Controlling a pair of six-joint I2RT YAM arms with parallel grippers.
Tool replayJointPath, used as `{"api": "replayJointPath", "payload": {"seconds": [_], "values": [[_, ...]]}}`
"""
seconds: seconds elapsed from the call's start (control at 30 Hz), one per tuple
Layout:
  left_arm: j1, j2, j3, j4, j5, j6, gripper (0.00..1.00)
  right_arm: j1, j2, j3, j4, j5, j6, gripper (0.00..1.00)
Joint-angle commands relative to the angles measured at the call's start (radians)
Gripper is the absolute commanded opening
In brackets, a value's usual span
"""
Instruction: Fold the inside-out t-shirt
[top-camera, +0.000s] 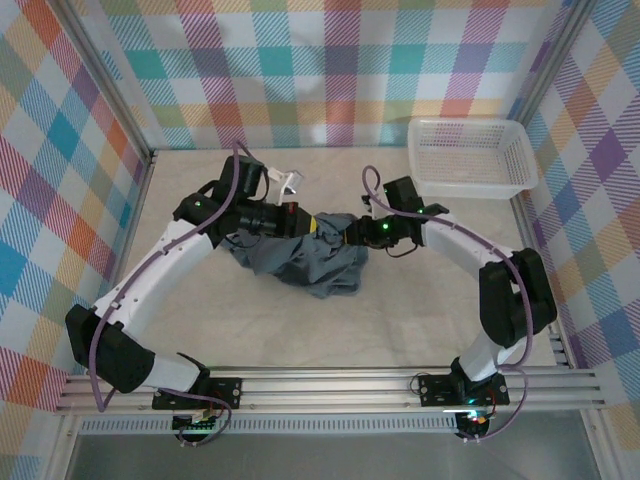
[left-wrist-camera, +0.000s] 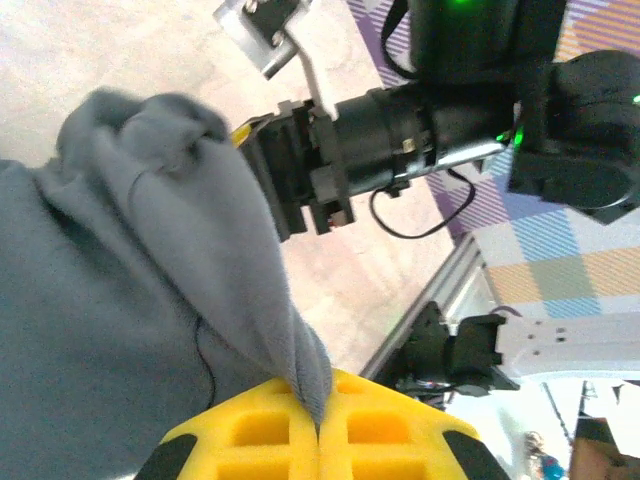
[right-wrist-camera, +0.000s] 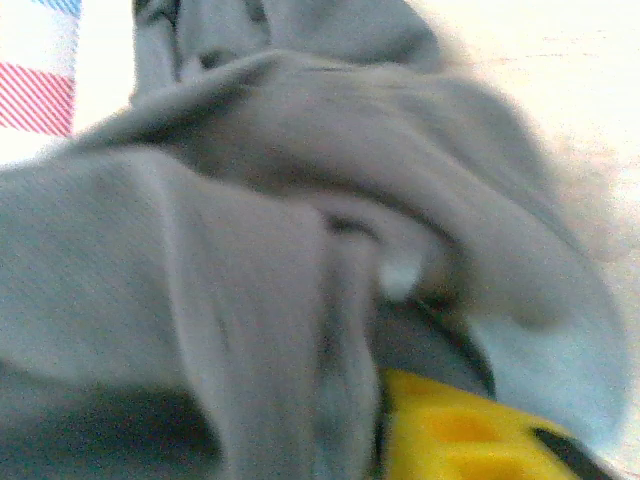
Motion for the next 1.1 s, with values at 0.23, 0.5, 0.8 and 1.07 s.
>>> {"api": "replayJointPath", "payload": {"seconds": [0.23, 0.5, 0.8, 1.07], "values": [[0.022, 0.070, 0.046, -0.008, 0.064, -0.100, 0.00, 0.169, -0.454, -0.208, 0.093, 0.332, 0.134, 0.43], [0.022, 0.069, 0.055, -0.041, 0.067, -0.075, 0.00, 0.317, -0.325, -0.106, 0.193, 0.591, -0.355, 0.62], [0.024, 0.038, 0.045, -0.039, 0.035, -0.075, 0.00, 0.317, -0.171, -0.006, 0.249, 0.447, -0.453, 0.23], [0.157, 0.131, -0.008, -0.023, -0.303, 0.097, 0.00, 0.282, -0.350, 0.024, 0.160, -0.133, -0.224, 0.00]]}}
